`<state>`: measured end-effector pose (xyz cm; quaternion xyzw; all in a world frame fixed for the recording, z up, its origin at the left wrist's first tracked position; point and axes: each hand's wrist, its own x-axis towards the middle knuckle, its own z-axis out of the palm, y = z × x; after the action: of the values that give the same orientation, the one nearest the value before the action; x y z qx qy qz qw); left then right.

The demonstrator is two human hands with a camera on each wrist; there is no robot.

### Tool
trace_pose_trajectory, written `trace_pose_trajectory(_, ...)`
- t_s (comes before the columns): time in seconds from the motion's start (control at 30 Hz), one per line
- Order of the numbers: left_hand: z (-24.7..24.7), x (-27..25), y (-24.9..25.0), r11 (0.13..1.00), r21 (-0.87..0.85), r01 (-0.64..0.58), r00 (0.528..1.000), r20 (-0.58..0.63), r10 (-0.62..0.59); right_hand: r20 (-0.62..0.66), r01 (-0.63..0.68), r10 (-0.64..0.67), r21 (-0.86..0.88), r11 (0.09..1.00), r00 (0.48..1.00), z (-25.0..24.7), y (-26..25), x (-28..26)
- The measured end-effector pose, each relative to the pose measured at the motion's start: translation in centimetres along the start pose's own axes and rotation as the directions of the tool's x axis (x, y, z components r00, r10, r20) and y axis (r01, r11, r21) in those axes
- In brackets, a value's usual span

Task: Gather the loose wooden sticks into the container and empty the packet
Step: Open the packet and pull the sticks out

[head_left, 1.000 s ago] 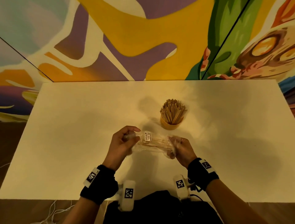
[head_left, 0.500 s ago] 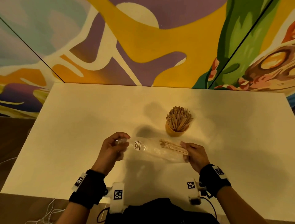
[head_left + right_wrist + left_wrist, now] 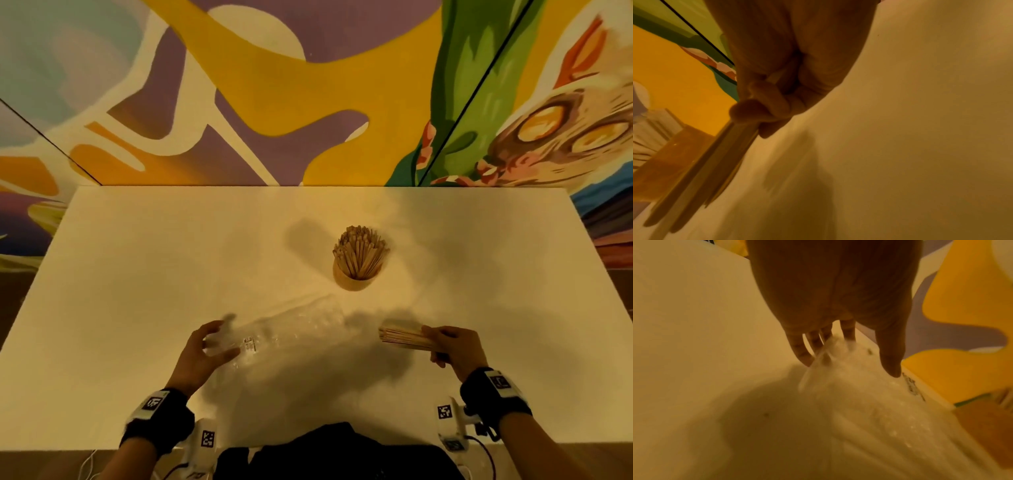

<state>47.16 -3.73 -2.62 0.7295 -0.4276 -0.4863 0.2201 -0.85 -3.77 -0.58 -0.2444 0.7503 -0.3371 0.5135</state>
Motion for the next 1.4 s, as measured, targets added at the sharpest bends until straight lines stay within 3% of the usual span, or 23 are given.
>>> trace_pose_trajectory(0.1,-0.1,-0.1,-0.8,0.985,0.168,-0.044,0.999,-0.021,0.048,-0.020,-0.012,0.012,-0.008,1.000,1.000,-0.4,1.0,-0.8)
trace_pose_trajectory(0.17,0.2,-0.6,0.0,0.936,0.319,-0.147,0.979,-0.086,0.183,0.002,-0.010,0.010,-0.015,1.000,1.000,0.1,1.0,-1.4)
trace_pose_trajectory(0.27,2.2,-2.1,3.2,0.825,0.446,-0.348,0.900,-0.089,0.427,0.064,0.015,-0.013,-0.027,1.000,0.998,2.2,-0.2,-2.3)
trace_pose_trajectory(0.33,4.8,-3.3,6.0,0.792,0.388,-0.472,0.868,0.048,0.494,0.121,0.043,-0.039,-0.027,0.999,0.992,4.0,-1.5,-2.9)
trace_pose_trajectory(0.4,7.7,-4.4,8.7,0.787,0.299,-0.539,0.840,0.251,0.480,0.194,0.079,-0.073,-0.019,0.997,0.978,6.0,-2.8,-3.5)
trace_pose_trajectory(0.47,10.3,-4.7,10.4,0.717,0.347,-0.604,0.786,0.407,0.465,0.265,0.115,-0.104,-0.027,0.993,0.959,7.9,-4.0,-4.2)
trace_pose_trajectory(0.57,12.0,-3.9,12.0,0.520,0.506,-0.688,0.725,0.461,0.511,0.319,0.140,-0.129,-0.012,0.990,0.939,9.5,-5.0,-4.9)
trace_pose_trajectory(0.7,12.7,-3.4,12.8,0.436,0.596,-0.675,0.732,0.461,0.502,0.348,0.126,-0.109,-0.027,0.992,0.931,10.0,-5.1,-5.6)
trace_pose_trajectory(0.8,14.0,-3.7,12.4,0.464,0.632,-0.621,0.783,0.480,0.394,0.345,0.126,-0.086,-0.094,0.988,0.935,10.7,-4.8,-6.1)
trace_pose_trajectory(0.97,15.0,-4.0,10.8,0.646,0.532,-0.547,0.812,0.525,0.255,0.297,0.177,-0.103,-0.232,0.956,0.949,11.5,-4.0,-6.5)
trace_pose_trajectory(1.03,15.3,-4.3,10.4,0.737,0.461,-0.494,0.821,0.526,0.221,0.311,0.193,-0.134,-0.170,0.966,0.941,11.3,-3.8,-6.4)
trace_pose_trajectory(1.13,15.5,-4.1,10.6,0.891,0.305,-0.337,0.862,0.480,0.161,0.345,0.196,-0.204,0.057,0.979,0.916,11.0,-4.1,-6.1)
trace_pose_trajectory(1.27,15.7,-3.8,12.4,0.937,0.151,-0.316,0.836,0.510,0.200,0.373,0.195,-0.221,0.108,0.975,0.901,11.6,-5.3,-5.4)
trace_pose_trajectory(1.4,16.5,-2.8,14.5,0.961,-0.048,-0.274,0.864,0.427,0.268,0.323,0.279,-0.278,0.044,0.959,0.905,11.6,-7.7,-3.0)
